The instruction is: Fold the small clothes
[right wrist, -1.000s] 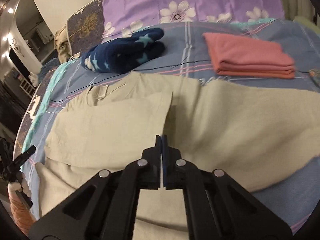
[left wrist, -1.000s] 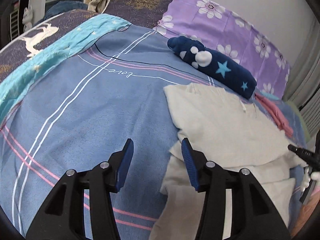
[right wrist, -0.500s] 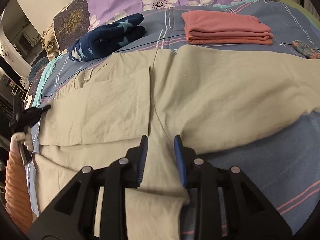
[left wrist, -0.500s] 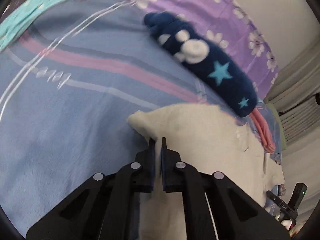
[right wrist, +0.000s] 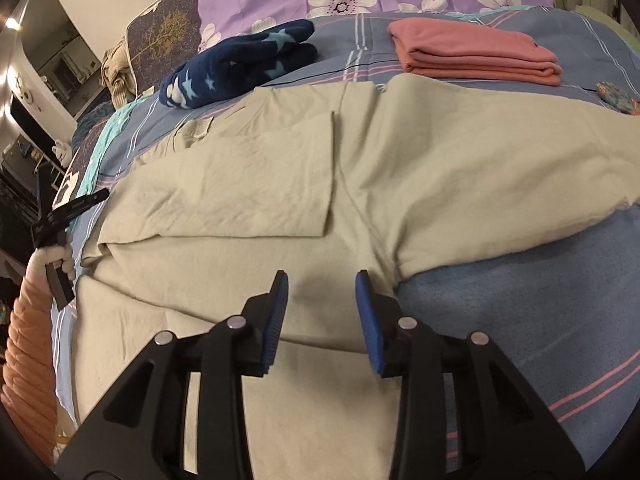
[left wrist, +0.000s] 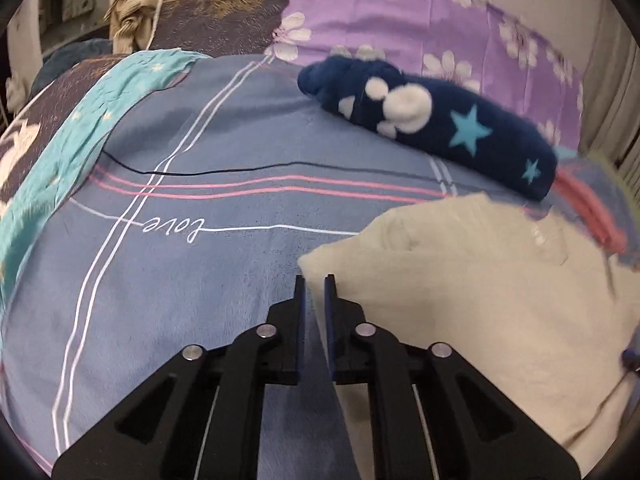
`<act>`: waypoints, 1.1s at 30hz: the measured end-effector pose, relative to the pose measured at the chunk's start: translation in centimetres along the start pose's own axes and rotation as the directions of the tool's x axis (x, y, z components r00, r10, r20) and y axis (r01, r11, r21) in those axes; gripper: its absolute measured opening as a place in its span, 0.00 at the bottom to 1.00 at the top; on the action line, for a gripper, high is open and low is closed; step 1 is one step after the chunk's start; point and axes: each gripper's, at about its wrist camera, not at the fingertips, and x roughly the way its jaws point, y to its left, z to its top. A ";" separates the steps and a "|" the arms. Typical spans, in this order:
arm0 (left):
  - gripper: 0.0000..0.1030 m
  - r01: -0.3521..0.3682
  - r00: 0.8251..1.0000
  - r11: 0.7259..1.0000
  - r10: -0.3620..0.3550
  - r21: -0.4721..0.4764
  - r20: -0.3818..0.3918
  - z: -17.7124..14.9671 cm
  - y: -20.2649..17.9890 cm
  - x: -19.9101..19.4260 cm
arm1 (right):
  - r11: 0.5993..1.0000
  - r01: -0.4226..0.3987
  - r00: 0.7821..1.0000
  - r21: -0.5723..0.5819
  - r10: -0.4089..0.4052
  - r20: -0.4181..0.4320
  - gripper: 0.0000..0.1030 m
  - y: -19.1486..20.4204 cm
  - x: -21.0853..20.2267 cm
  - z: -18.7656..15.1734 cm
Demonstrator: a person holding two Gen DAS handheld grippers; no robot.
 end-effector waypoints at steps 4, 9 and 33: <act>0.22 0.099 0.990 0.993 -0.104 0.057 0.091 -1.0 -2.3 -4.9 | 0.999 0.018 0.999 0.050 -0.020 0.041 0.34 -2.2 -1.4 -0.5; 0.41 0.229 0.967 0.946 -0.248 0.229 0.055 -3.6 -9.1 -7.4 | 0.974 0.061 0.989 0.218 -0.088 0.117 0.34 -8.1 -4.1 -0.9; 0.47 0.150 0.987 0.948 -0.126 0.281 -0.104 -8.6 -14.6 -0.9 | 0.547 -0.203 0.861 0.812 -0.295 0.414 0.21 -34.6 -13.1 -0.4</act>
